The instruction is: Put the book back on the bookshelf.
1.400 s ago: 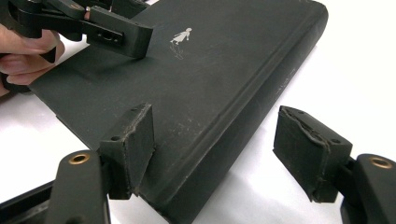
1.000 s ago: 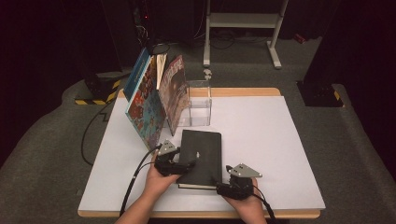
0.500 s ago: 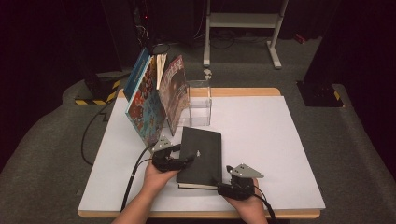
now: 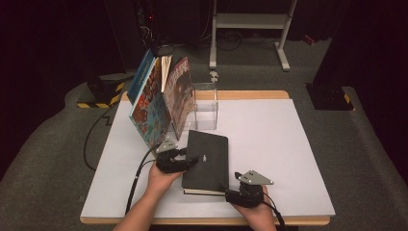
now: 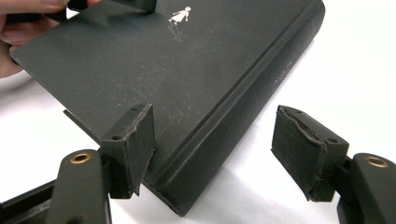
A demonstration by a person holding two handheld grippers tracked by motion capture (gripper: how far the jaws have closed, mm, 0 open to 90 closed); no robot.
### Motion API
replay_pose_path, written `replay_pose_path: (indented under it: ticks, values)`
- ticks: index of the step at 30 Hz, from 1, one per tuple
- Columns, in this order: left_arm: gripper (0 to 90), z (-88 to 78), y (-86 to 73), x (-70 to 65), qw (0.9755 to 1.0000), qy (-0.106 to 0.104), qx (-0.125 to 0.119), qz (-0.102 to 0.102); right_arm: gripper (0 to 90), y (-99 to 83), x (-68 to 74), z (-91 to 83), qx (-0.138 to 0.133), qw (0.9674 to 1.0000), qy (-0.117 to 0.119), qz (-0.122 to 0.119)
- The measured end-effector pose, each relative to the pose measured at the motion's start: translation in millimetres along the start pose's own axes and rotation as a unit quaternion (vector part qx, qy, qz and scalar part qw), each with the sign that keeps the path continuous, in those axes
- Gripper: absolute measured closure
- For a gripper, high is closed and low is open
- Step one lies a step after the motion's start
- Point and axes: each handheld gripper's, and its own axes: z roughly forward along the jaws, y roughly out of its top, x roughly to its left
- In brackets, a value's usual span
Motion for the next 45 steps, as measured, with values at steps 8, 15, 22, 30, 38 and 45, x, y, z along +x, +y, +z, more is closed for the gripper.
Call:
replay_pose_path:
  ticks: [8, 15, 22, 30, 38, 45]
  values:
    - [45.3, -2.5, -0.3, 1.7, 0.9999, 0.001, 0.013, -0.008, 28.7, 0.8, -4.8, 1.8, 0.004, 0.9999, 0.011, 0.01]
    - [46.0, -5.6, -2.6, 4.6, 0.9997, 0.0, 0.019, -0.012, 28.4, 14.6, -21.5, 17.6, 0.015, 0.9992, 0.012, 0.036]
    - [47.5, -9.8, -2.6, 3.2, 0.9999, -0.01, 0.013, 0.002, 27.3, 37.4, -29.1, 43.7, 0.023, 0.9987, 0.012, 0.043]
    - [48.6, -13.1, -3.4, -1.6, 0.9995, -0.017, -0.001, 0.026, 26.7, 33.5, -28.2, 43.8, 0.009, 0.9984, 0.022, 0.052]
    - [52.9, -18.5, -2.6, -9.3, 0.9982, -0.031, -0.018, 0.049, 25.8, 31.7, -30.4, 41.0, 0.005, 0.9979, 0.034, 0.055]
    - [54.0, -21.4, -3.1, -13.6, 0.9965, -0.036, -0.027, 0.07, 23.3, 32.5, -36.6, 44.7, 0.003, 0.9966, 0.047, 0.068]
